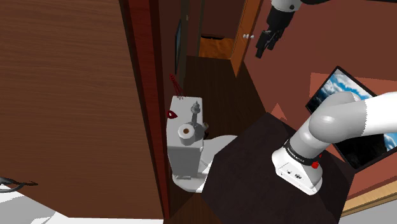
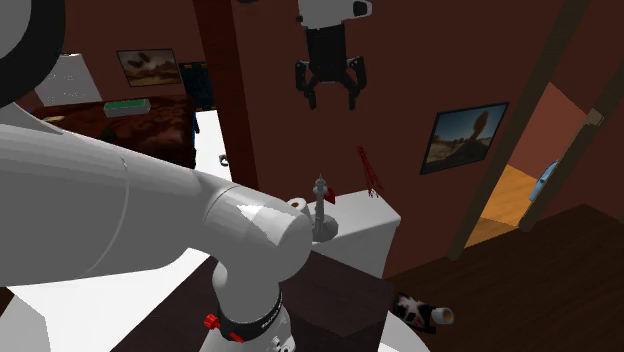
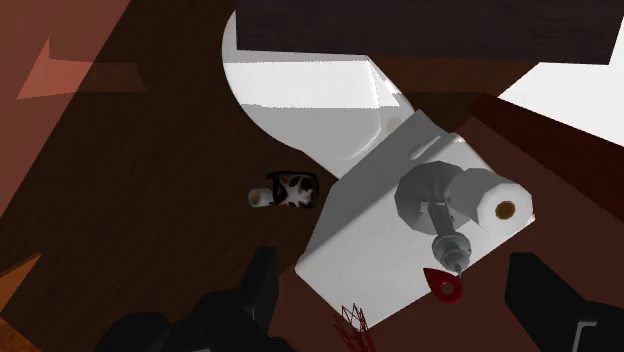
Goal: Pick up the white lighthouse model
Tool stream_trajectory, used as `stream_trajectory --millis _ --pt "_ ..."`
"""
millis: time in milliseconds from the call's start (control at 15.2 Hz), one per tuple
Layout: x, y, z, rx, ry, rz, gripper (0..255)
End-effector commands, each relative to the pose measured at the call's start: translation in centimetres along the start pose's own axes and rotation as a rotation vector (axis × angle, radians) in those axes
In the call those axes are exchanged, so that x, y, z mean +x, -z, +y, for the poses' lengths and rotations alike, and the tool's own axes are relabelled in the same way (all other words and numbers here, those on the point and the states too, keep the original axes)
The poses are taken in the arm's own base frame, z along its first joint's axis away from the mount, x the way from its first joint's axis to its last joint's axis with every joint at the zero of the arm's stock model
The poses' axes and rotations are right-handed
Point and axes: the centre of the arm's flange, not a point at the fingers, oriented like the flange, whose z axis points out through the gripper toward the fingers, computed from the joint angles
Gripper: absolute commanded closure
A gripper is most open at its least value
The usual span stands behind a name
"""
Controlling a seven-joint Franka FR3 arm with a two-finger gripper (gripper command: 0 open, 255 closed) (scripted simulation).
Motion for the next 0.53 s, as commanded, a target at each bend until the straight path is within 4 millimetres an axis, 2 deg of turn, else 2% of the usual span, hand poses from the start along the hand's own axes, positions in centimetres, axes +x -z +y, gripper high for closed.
stream_trajectory --millis 0,462 --pt "0.0 0.0 0.0 0.0 0.0 0.0 0" --pt "3.2 -7.8 -3.6 -0.019 0.031 0.022 0"
